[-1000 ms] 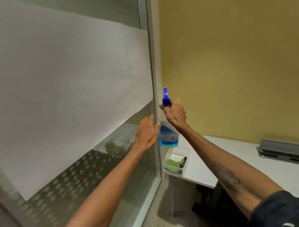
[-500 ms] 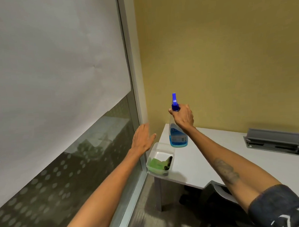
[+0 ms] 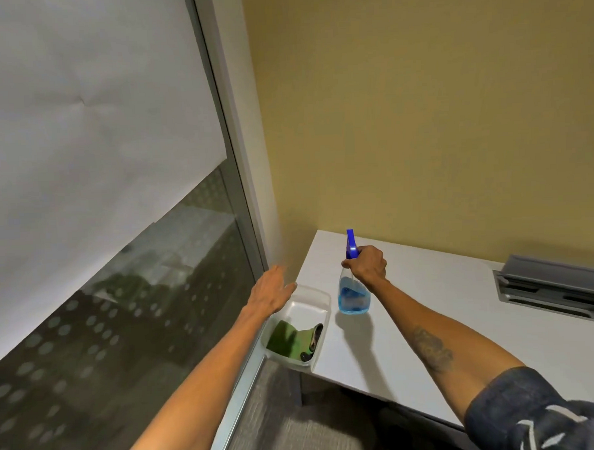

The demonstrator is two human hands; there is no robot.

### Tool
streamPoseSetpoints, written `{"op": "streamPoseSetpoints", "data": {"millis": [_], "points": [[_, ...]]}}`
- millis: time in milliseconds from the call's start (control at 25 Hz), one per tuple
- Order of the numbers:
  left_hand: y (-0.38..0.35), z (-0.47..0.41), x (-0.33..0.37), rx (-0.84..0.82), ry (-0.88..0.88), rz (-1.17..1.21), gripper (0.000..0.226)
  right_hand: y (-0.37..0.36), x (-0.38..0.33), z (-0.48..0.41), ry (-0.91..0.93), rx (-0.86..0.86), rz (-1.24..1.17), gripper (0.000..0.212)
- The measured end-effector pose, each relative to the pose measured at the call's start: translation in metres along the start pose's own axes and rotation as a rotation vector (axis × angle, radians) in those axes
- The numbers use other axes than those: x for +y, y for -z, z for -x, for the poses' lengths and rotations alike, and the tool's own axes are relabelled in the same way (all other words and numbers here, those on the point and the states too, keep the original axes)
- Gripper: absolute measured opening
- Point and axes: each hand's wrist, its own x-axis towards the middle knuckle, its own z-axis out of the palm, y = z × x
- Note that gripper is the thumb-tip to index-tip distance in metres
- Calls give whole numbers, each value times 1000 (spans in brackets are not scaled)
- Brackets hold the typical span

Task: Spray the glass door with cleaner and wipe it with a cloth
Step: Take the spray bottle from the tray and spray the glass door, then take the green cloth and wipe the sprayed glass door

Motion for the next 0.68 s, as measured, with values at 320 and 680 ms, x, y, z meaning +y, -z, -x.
{"op": "streamPoseSetpoints", "data": {"millis": [320, 680], "points": [[-47, -27, -34, -175, 70, 17, 51, -44, 43, -34, -80, 21, -79, 39], [-62, -30, -64, -235, 55, 16, 50, -80, 65, -31, -97, 63, -124, 49]]}}
